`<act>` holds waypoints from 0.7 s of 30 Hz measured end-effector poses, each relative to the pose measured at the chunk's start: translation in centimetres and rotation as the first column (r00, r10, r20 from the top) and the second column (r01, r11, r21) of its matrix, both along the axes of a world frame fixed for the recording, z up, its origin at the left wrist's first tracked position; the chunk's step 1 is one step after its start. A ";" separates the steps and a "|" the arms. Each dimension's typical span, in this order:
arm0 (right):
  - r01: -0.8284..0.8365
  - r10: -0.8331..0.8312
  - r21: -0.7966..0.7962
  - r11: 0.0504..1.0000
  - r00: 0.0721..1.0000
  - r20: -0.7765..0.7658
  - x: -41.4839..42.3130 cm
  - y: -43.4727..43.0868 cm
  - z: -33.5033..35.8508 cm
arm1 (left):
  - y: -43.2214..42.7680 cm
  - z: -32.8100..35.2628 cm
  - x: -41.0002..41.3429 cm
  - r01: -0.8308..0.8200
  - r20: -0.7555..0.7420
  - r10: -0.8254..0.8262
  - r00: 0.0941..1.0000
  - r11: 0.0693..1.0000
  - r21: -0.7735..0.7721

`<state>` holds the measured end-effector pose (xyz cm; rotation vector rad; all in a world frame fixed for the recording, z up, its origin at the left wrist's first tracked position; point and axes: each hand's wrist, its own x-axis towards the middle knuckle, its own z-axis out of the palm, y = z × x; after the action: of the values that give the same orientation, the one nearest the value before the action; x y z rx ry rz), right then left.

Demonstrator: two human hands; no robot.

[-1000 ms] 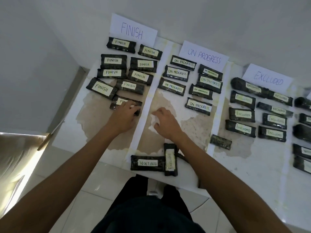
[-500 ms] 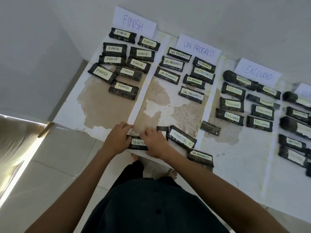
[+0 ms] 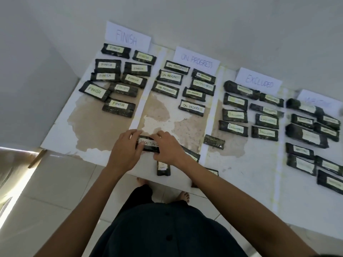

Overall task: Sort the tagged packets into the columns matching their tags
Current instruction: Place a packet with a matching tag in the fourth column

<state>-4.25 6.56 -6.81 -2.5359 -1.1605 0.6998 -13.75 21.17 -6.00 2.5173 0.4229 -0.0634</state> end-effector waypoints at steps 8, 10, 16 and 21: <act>0.156 -0.160 0.064 0.986 0.984 0.072 2.2 -9.2 1.6 | -5.9 1.3 3.2 0.159 -0.011 -0.159 0.987 0.987 -0.010; 0.183 -0.187 0.055 0.982 0.979 0.084 2.3 -11.9 2.2 | -7.7 1.5 3.8 0.201 -0.016 -0.201 0.980 0.980 -0.006; 0.291 -0.296 0.061 0.955 0.950 0.098 1.8 -20.2 3.3 | -13.8 2.1 4.9 0.323 0.003 -0.323 0.946 0.946 -0.009; 0.393 -0.398 0.063 0.917 0.911 0.105 1.0 -27.6 3.4 | -19.1 2.0 5.7 0.429 -0.010 -0.429 0.903 0.903 -0.011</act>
<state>-3.28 -21.07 -3.44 -2.6852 -0.6435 0.4255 -8.06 2.06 -4.04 2.5568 -0.1377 -0.2508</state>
